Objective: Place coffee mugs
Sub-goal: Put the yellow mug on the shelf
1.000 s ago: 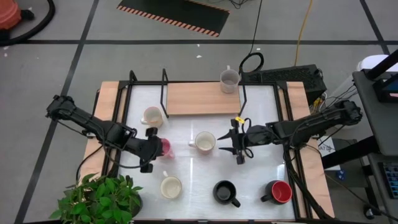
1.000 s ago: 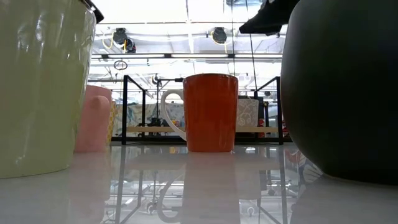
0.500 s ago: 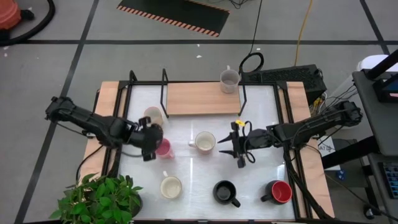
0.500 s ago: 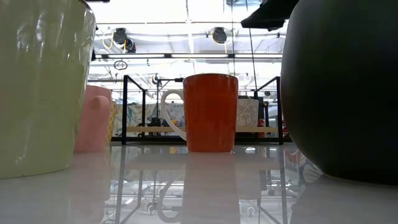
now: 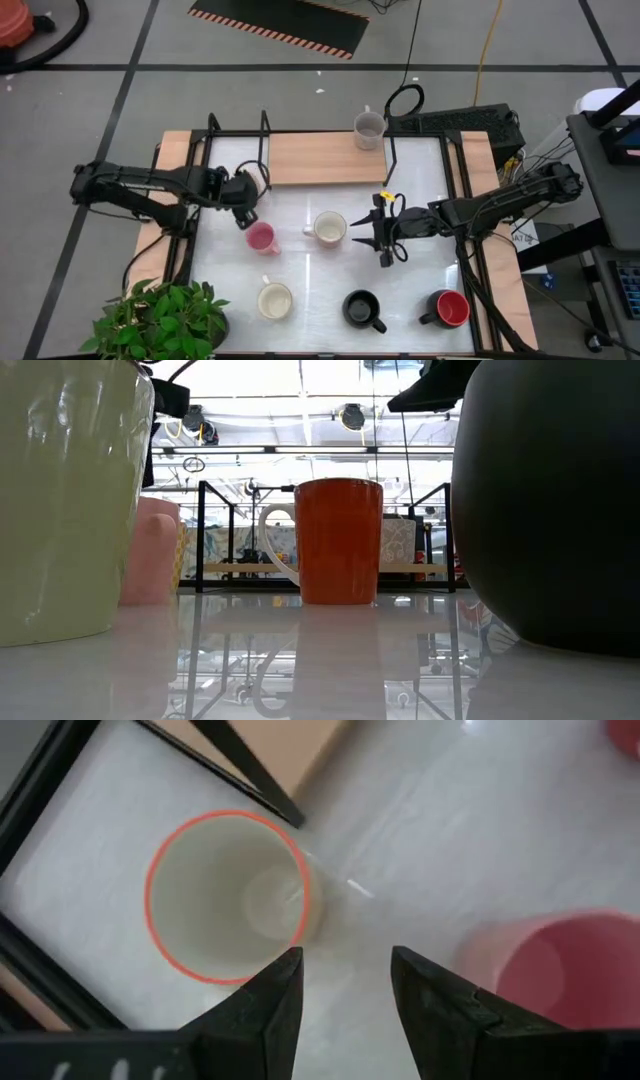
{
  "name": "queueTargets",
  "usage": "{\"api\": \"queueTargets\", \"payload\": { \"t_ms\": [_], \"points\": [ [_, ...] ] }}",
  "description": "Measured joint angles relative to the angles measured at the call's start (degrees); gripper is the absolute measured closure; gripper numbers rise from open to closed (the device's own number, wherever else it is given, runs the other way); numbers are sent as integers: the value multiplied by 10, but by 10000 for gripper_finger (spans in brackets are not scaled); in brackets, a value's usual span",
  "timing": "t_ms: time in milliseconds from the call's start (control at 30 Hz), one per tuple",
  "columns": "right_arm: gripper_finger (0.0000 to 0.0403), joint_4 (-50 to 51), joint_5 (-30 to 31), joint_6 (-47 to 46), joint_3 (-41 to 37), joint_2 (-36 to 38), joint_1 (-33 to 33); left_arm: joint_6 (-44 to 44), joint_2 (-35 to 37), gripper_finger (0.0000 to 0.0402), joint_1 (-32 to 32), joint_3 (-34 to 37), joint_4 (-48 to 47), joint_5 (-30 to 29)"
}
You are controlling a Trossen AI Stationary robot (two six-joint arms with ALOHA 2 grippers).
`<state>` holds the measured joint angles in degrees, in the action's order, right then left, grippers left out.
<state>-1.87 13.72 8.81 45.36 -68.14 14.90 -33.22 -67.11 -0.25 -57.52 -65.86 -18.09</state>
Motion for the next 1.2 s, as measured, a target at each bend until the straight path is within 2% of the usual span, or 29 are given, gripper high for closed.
{"api": "queueTargets", "payload": {
  "t_ms": [167, 300, 600, 933, 1200],
  "points": [
    [241, 5, -2, -1, 0, 0, 0, 6, -12, 243, 32, 0, -5, 2],
    [241, 11, -2, -2, 0, 0, 0, 26, -29, 243, 50, 0, -11, 28],
    [241, 13, -2, -10, 0, 0, 0, 57, -89, 241, 61, 0, -5, 30],
    [241, 8, -2, -22, 0, 0, 0, 40, -137, 171, 61, 0, -4, -42],
    [241, 8, -2, -22, 0, 0, 0, 44, -165, 163, 70, 0, 1, -44]
  ]
}}
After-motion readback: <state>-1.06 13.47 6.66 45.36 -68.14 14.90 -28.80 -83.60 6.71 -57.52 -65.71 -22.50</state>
